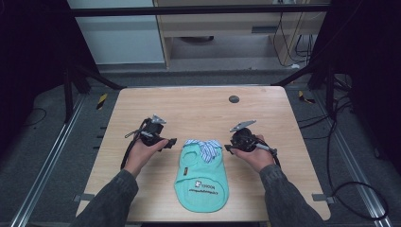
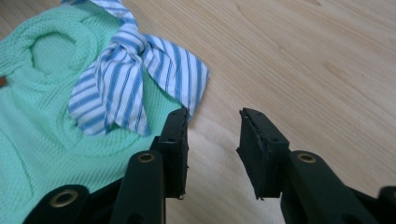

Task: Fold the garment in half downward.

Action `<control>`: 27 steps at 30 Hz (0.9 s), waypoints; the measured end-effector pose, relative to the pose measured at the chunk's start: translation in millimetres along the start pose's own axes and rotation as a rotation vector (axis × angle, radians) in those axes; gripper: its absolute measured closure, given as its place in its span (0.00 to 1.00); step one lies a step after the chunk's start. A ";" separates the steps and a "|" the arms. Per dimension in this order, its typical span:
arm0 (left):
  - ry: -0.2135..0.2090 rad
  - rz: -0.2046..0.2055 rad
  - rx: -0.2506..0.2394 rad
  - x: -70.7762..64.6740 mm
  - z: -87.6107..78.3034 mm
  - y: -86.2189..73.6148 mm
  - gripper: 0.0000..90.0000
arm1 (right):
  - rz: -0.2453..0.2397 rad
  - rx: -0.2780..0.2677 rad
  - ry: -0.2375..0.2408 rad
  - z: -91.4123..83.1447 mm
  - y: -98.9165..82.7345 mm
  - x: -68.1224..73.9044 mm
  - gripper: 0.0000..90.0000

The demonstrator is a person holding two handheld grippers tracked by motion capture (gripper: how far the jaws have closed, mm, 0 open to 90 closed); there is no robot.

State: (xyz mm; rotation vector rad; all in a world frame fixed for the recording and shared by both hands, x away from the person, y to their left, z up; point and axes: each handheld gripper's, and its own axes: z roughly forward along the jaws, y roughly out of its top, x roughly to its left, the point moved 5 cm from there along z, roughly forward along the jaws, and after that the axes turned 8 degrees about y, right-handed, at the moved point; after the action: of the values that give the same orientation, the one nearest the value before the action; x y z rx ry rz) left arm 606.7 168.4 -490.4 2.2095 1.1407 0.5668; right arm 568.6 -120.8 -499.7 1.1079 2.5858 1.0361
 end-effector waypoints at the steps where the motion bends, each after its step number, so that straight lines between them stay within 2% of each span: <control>1: -0.005 -0.001 0.003 -1.4 3.0 4.1 0.20 | -0.001 -0.001 0.003 3.1 3.3 -0.1 0.72; 4: -0.013 0.001 0.003 -5.8 9.3 13.4 0.21 | -0.001 -0.005 -0.002 10.2 12.3 -1.9 0.76; 9: -0.036 0.012 0.002 -17.4 19.0 27.2 0.21 | -0.020 -0.002 -0.018 14.3 20.1 -4.3 0.76; 11: -0.038 0.016 0.010 -20.6 23.4 29.2 0.21 | -0.019 0.001 -0.008 18.1 23.1 -5.5 0.76; 14: -0.038 0.034 0.036 -26.2 33.1 28.8 0.25 | -0.011 0.000 -0.012 24.0 28.6 -7.3 0.77; 21: -0.056 0.054 0.059 -31.5 38.8 22.5 0.27 | -0.007 0.007 -0.019 34.2 35.4 -8.3 0.77; 23: -0.059 0.057 0.068 -33.6 41.2 19.3 0.26 | -0.004 0.026 -0.008 39.5 34.7 -8.6 0.79; 27: -0.054 0.070 0.078 -35.6 44.5 14.5 0.26 | 0.002 0.031 0.006 43.0 33.8 -7.5 0.79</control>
State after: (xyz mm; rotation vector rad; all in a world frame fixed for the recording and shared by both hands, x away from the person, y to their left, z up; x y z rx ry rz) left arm 622.6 118.6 -517.4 2.3247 1.0790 0.4959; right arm 610.0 -86.1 -511.2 1.1166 2.6144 1.0055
